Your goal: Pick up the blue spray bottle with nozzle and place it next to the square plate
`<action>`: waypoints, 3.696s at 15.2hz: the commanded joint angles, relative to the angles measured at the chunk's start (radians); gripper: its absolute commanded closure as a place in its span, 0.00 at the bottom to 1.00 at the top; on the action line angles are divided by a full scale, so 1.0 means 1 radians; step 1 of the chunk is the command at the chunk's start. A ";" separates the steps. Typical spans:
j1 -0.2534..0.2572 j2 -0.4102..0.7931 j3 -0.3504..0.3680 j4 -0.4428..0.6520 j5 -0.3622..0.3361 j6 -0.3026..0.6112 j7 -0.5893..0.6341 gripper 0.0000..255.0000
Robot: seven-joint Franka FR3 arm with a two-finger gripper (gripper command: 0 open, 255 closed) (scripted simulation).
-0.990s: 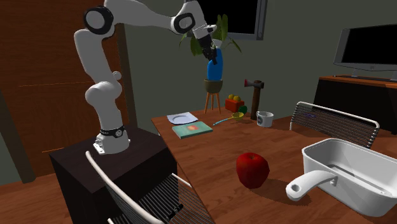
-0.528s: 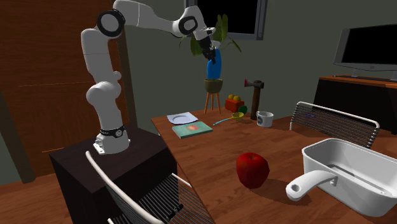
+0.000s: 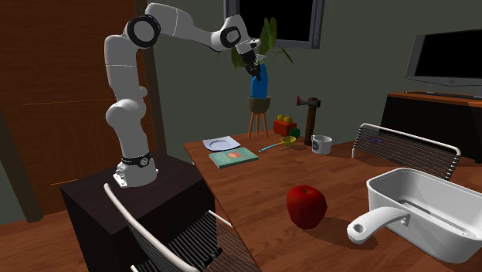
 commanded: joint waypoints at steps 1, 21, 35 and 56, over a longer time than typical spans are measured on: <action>0.000 -0.002 0.000 -0.030 -0.001 0.028 0.002 1.00; 0.003 0.048 -0.005 -0.242 -0.050 0.286 0.044 1.00; 0.017 0.133 -0.026 -0.335 -0.139 0.455 0.113 1.00; 0.088 0.287 -0.123 -0.384 -0.314 0.651 0.256 1.00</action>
